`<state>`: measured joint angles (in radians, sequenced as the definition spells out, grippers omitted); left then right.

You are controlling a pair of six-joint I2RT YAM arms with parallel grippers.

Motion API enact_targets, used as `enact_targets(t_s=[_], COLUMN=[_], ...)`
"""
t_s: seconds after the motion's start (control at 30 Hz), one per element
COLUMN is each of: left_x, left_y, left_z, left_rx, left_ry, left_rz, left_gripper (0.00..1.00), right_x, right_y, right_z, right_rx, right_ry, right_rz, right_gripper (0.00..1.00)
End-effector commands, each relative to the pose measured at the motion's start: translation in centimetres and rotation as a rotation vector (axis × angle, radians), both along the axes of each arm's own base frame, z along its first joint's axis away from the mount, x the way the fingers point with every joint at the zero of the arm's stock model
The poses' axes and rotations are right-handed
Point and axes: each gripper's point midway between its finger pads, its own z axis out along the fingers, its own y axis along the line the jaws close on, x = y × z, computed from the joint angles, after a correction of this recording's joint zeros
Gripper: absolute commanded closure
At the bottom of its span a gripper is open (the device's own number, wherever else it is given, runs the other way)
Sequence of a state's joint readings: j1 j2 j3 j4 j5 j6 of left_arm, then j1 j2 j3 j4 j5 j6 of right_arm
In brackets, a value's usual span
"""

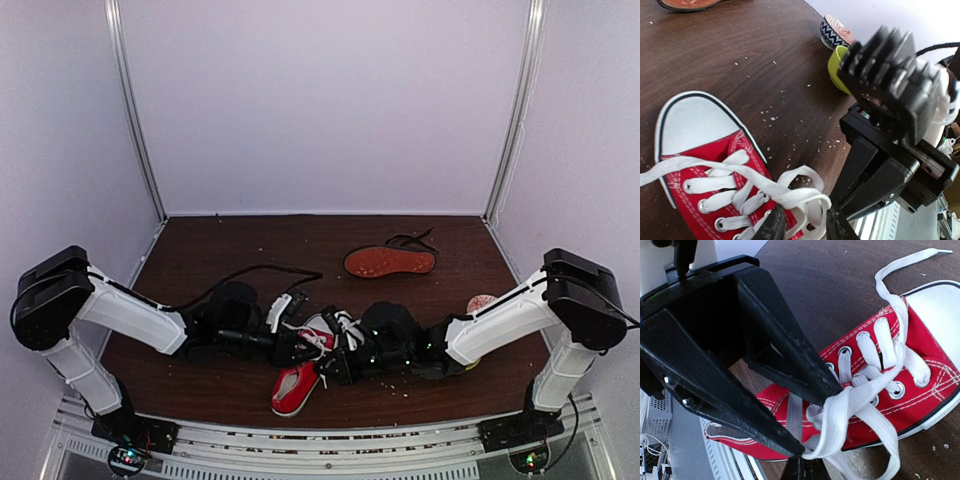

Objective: Tie the shoes
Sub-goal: Pick up the crossed shoelace from the shoe.

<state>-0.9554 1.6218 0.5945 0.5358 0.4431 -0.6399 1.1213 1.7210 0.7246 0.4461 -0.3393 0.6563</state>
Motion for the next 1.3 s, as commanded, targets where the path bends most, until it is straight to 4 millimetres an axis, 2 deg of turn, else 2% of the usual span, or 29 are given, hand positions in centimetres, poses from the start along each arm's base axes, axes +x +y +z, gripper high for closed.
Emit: enact_targets(t_s=[0.0,0.13,0.2,0.57,0.9,1.27], left_x=[1.1,1.1,1.0,-0.8,0.3,1.0], left_y=[1.0,1.8,1.9,0.6,-0.3,0.0], left_z=[1.7,2.1,2.1,1.5,1.5,0.4], left_rx=[-0.022,-0.016,-0.007,0.004,0.015,0.055], left_ry=[-0.074,-0.086,-0.083,-0.022,-0.028,-0.013], left_rz=[0.071,0.098,0.098,-0.032,-0.013,0.037], left_gripper=[0.68,0.67,0.69,0.83,0.86,0.93], right_x=[0.2,0.1,0.1,0.1,0.1,0.0], right_y=[-0.3,-0.5,-0.6,-0.4,-0.3,-0.3], right_z=[1.1,1.0,0.9,1.0,1.0,1.1], right_rx=[0.030,0.031,0.030,0.035,0.033,0.034], right_ry=[-0.033,-0.030,-0.029,-0.028,-0.028,-0.027], right_rz=[-0.008,-0.008,-0.010,-0.008,-0.003,0.001], right_gripper=[1.00,1.00,1.00,1.00,1.00,1.00])
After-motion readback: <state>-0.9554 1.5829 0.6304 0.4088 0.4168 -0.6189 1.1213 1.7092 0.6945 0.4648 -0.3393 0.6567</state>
